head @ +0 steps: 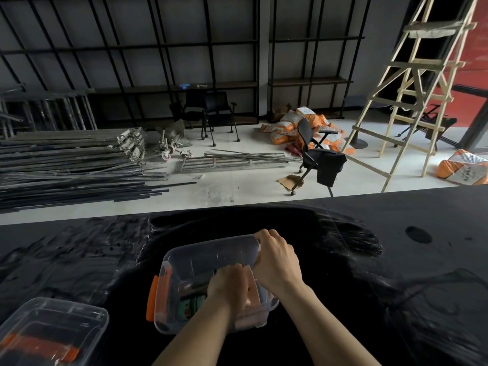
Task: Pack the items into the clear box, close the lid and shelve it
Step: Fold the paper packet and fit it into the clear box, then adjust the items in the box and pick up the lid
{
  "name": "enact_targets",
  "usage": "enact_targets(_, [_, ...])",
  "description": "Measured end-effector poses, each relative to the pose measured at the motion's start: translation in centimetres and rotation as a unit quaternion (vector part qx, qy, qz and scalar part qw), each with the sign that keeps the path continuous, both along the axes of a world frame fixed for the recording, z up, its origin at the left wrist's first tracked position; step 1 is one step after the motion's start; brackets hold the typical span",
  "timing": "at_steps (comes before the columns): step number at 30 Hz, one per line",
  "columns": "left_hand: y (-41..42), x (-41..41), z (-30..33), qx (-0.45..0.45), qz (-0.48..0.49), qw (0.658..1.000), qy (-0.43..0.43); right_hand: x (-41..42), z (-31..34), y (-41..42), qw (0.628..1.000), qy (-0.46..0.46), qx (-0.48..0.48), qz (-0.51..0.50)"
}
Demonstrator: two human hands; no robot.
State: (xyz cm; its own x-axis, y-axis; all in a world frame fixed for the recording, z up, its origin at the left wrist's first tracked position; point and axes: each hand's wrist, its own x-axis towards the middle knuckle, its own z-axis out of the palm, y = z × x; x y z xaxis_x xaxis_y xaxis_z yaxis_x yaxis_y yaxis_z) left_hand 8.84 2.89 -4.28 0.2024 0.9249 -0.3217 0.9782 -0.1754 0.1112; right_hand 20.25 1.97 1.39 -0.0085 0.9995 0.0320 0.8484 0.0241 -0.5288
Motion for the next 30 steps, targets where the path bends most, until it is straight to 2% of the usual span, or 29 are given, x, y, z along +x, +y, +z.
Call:
enact_targets(4, [0.6,-0.2,0.7,0.049,-0.064,0.995,0.061,0.1,-0.3,0.2,1.000,-0.013,0.006,0.000])
enact_targets(8, [0.5,-0.8,1.7,0.025,-0.133,0.991,0.015,-0.1,-0.2,0.4,1.000,-0.018,0.009,0.003])
enact_targets(12, [-0.1,-0.8,1.8,0.038,-0.163,0.986,-0.010,-0.2,-0.3,0.5,1.000,-0.026,0.014,0.002])
enact_targets(18, [0.3,-1.2,2.3,-0.006,-0.160,0.986,-0.037,-0.3,-0.2,0.9,0.999,-0.037,0.028,-0.013])
enact_targets(22, [0.2,-3.0,2.8,-0.012,-0.192,0.981,0.004,-1.2,0.0,0.9,0.998,-0.054,0.033,-0.001])
enact_targets(24, [0.3,-4.9,3.5,0.019,-0.182,0.983,0.014,-1.9,0.3,0.8,0.993,-0.064,0.094,-0.015])
enact_targets(27, [0.7,-5.9,4.5,0.108,-0.191,0.972,0.080,-1.6,0.6,0.9,0.980,-0.036,0.195,-0.009])
enact_targets(30, [0.5,-6.3,4.6,0.089,-0.211,0.962,0.148,-2.1,0.5,1.1,0.988,0.023,0.149,0.020])
